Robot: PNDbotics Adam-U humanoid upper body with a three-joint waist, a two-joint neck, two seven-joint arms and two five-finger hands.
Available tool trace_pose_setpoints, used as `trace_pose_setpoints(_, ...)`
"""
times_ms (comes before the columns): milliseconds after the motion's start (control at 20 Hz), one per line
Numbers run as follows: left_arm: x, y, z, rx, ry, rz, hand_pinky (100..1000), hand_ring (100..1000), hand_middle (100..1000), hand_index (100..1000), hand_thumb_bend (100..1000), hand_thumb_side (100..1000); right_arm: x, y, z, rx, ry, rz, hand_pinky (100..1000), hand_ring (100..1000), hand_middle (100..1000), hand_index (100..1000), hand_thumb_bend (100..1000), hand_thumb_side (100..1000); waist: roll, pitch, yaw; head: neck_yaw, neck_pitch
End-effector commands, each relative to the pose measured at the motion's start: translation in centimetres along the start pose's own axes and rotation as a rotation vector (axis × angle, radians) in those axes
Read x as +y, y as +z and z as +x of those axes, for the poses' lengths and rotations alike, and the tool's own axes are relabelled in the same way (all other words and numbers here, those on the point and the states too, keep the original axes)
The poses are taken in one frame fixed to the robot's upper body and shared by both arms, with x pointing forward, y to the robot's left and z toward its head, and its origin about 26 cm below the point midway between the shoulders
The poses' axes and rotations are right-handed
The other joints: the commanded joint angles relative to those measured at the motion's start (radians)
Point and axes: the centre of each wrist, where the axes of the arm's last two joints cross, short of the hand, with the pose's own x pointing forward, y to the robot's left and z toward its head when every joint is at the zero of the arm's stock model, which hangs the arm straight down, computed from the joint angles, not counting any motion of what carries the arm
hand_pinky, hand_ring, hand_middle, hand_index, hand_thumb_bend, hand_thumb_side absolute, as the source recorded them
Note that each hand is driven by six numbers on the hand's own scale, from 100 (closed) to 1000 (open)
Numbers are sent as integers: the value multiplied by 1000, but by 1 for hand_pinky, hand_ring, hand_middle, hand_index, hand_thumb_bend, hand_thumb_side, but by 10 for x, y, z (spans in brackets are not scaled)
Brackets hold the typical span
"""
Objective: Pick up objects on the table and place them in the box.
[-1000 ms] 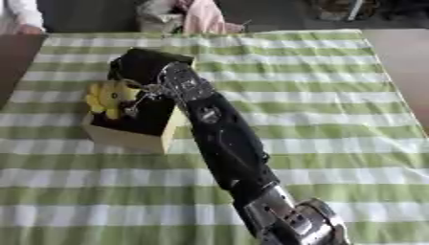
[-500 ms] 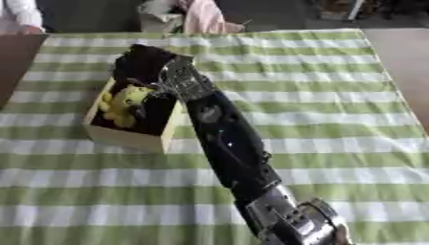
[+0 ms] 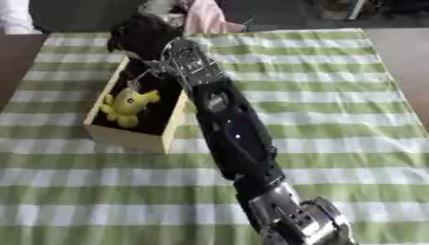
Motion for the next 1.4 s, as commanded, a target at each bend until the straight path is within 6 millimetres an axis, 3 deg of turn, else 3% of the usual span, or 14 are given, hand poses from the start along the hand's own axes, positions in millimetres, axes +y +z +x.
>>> trace_pose_setpoints(50, 3, -5, 7, -29, -14, -6, 475, 932, 824, 695, 100, 741, -37, 9, -15, 31, 29, -145, 927, 848, 775, 836, 100, 371, 6, -20, -2, 7, 2)
trace_pose_setpoints(250, 3, -5, 7, -34, -16, -3, 476, 930, 823, 696, 100, 738, -62, 25, -28, 85, 20, -296, 833, 805, 737, 817, 100, 404, 6, -22, -5, 16, 7)
trace_pose_setpoints(400, 4, -6, 7, -39, -22, 2, 478, 929, 823, 696, 100, 736, -75, 44, -41, 139, 26, -409, 783, 794, 731, 819, 100, 486, 3, -23, -10, 26, 8)
trace_pose_setpoints(500, 5, -6, 8, -41, -28, 7, 478, 928, 822, 696, 100, 735, -80, 61, -53, 189, 37, -472, 763, 790, 728, 819, 100, 552, 1, -23, -15, 38, 8)
trace_pose_setpoints(750, 8, -6, 8, -46, -46, 14, 480, 926, 821, 696, 100, 732, -89, 104, -72, 288, 92, -595, 774, 799, 736, 821, 100, 582, -2, -26, -29, 59, 8)
trace_pose_setpoints(900, 10, -6, 9, -49, -59, 17, 480, 926, 821, 697, 100, 731, -87, 128, -79, 334, 119, -640, 767, 803, 739, 824, 100, 633, -5, -27, -38, 74, 10)
trace_pose_setpoints(1050, 11, -7, 9, -51, -66, 17, 481, 925, 821, 697, 100, 730, -80, 153, -89, 390, 136, -665, 747, 808, 745, 834, 100, 771, -7, -27, -43, 81, 10)
trace_pose_setpoints(1400, 13, -9, 11, -65, -80, 22, 482, 923, 819, 697, 100, 728, -56, 207, -100, 525, 130, -716, 724, 820, 759, 854, 100, 843, -9, -24, -53, 92, 6)
